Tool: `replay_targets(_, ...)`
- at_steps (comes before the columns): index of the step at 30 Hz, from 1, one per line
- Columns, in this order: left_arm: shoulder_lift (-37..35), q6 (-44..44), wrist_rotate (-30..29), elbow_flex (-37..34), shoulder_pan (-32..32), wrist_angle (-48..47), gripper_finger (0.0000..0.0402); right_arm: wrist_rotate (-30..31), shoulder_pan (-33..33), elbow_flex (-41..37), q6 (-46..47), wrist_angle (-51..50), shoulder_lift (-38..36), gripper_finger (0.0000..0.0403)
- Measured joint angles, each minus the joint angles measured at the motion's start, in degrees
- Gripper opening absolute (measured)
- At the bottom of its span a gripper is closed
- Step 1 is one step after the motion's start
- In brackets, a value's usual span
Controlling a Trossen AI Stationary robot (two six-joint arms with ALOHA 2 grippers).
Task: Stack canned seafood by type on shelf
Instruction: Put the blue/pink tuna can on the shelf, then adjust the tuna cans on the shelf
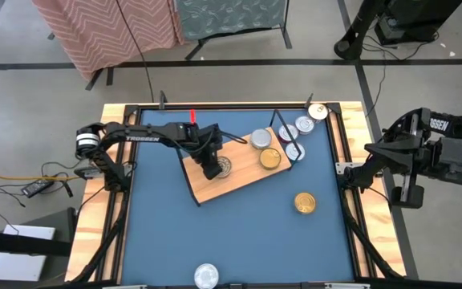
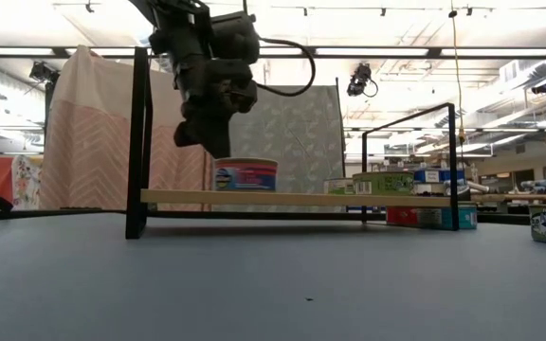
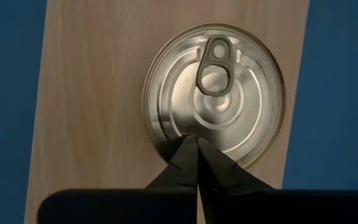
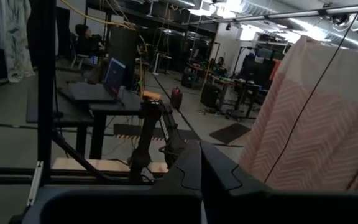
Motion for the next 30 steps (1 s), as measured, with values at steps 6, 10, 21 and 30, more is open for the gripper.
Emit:
replay_targets(6, -0.28, -0.07, 0.04, 0.08, 0.00, -4.25, 0.0003, 0.00, 0.00, 0.00, -0.20, -0.01, 0.00, 0.0004)
replay_targets(10, -0.46, -0.15, -0.03, 0.25, 0.00, -6.83, 0.0003, -0.02, 0.00, -0.01, -0.20, -0.01, 0.00, 0.0005)
replay_targets(21, -0.20, 1.88, -8.42, 5.32, 0.04, -18.10, 0.0003, -1.68, 0.02, 0.00, -0.92, -0.06, 0.11, 0.0005)
replay_targets(30, -0.20, 1.52, -7.77, 8.06, -0.08, -14.14, 0.0003, -1.65, 0.81, 0.00, -1.06, -0.06, 1.15, 0.0005)
